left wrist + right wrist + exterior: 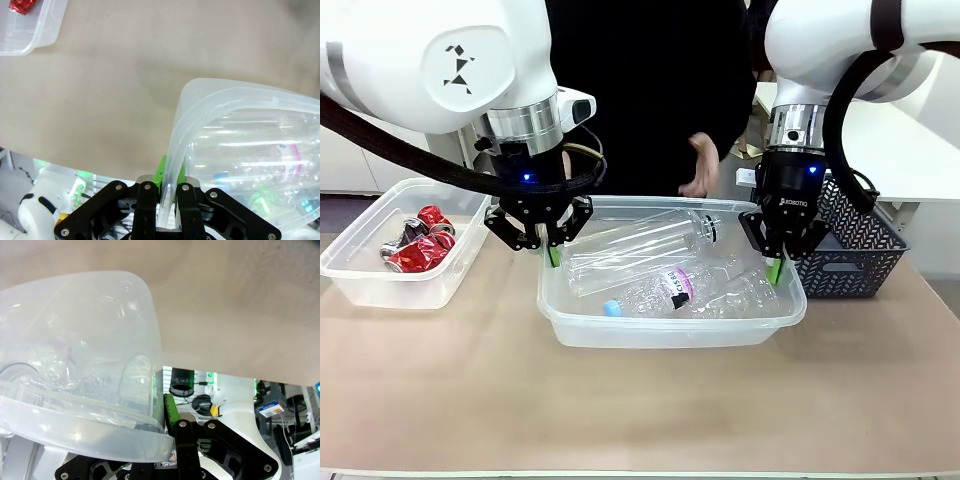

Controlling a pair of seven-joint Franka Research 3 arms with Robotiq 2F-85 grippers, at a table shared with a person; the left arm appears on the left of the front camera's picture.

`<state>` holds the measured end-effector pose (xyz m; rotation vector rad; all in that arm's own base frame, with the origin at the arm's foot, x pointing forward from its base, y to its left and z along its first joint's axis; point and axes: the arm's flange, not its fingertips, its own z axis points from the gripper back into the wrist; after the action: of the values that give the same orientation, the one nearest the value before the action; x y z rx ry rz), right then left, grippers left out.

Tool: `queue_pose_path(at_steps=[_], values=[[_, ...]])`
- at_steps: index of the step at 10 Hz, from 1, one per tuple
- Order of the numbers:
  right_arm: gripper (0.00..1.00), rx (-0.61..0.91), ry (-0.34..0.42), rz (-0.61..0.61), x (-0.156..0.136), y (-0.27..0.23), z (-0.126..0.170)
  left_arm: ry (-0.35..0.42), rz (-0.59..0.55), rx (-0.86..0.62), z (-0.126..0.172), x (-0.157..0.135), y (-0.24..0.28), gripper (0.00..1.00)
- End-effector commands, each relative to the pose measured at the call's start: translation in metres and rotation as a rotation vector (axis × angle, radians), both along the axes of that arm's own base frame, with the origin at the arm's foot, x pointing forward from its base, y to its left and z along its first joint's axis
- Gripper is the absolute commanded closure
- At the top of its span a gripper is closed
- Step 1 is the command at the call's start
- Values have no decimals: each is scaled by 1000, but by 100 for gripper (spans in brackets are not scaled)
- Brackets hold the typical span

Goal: Sort the waste into each basket.
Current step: Offer the picked Organizing box to the human.

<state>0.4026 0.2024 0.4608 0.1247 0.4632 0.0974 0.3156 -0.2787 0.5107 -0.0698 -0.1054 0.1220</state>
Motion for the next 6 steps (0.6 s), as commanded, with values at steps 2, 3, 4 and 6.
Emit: queue_pose_path(at_steps=[2, 3, 4, 6], values=[[96, 5, 7, 22, 7, 2, 1, -18, 1, 21, 0, 7, 1, 95], [96, 51, 5, 98, 47, 11, 6, 37, -27, 19, -6, 44, 0, 95], [96, 46, 6, 138, 83, 20, 9, 71, 1, 12, -19, 80, -2, 95], [96, 61, 58, 202, 139, 36, 9, 103, 14, 4, -38, 124, -9, 95]])
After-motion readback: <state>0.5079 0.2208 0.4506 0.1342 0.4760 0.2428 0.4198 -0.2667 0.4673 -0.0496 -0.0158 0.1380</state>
